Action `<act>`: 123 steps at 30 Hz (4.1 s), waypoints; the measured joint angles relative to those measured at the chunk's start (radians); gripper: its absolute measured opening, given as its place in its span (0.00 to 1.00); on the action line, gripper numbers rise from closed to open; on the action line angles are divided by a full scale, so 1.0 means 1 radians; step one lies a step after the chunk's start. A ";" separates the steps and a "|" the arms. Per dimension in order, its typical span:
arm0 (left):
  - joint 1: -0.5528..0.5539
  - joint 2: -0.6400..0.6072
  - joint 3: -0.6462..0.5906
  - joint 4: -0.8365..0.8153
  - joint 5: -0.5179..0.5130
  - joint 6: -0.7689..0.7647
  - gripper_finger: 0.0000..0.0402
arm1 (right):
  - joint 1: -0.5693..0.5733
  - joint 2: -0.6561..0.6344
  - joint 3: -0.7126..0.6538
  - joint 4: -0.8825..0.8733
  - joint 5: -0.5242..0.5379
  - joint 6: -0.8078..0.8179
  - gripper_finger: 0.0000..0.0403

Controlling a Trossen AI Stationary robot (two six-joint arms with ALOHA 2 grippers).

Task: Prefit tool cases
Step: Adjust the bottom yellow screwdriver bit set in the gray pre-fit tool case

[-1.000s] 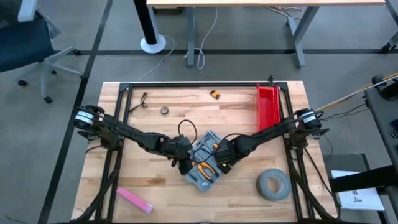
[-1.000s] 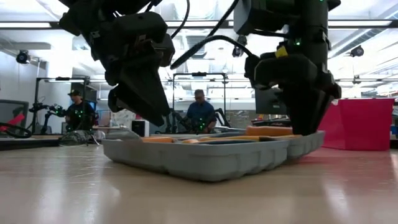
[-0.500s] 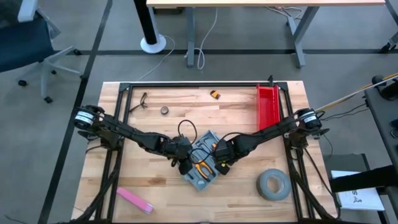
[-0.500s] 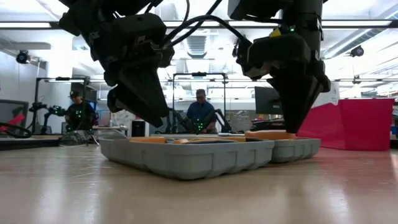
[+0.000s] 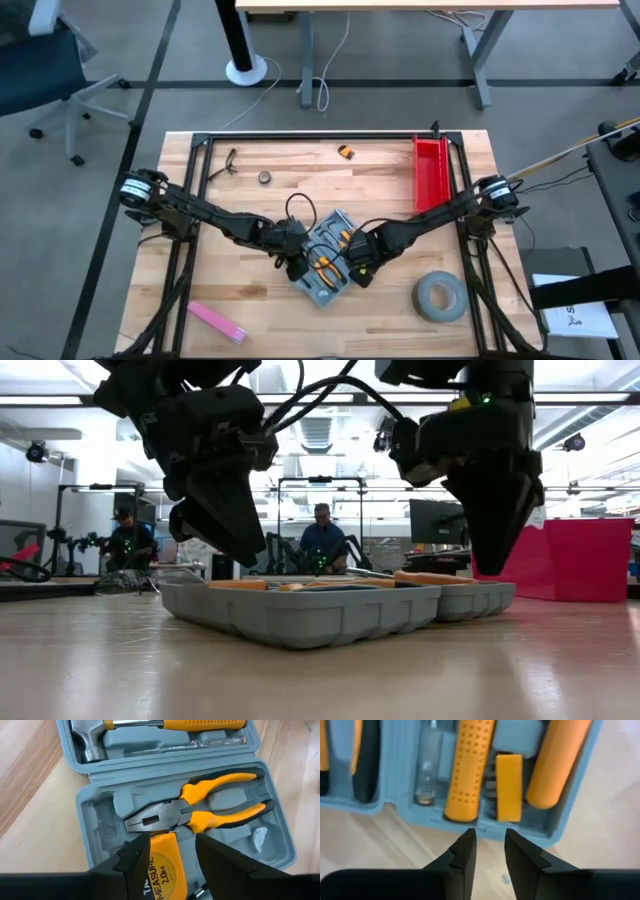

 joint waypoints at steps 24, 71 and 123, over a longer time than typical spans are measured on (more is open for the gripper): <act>0.000 0.000 0.000 0.003 -0.004 0.008 0.48 | -0.056 0.002 -0.119 0.170 0.003 -0.034 0.31; 0.003 0.000 0.018 -0.018 -0.005 0.031 0.45 | -0.059 -0.098 -0.095 0.163 -0.062 -0.198 0.00; -0.010 0.000 0.018 -0.071 0.173 0.032 0.43 | -0.052 -0.012 -0.188 0.339 -0.193 -0.211 0.00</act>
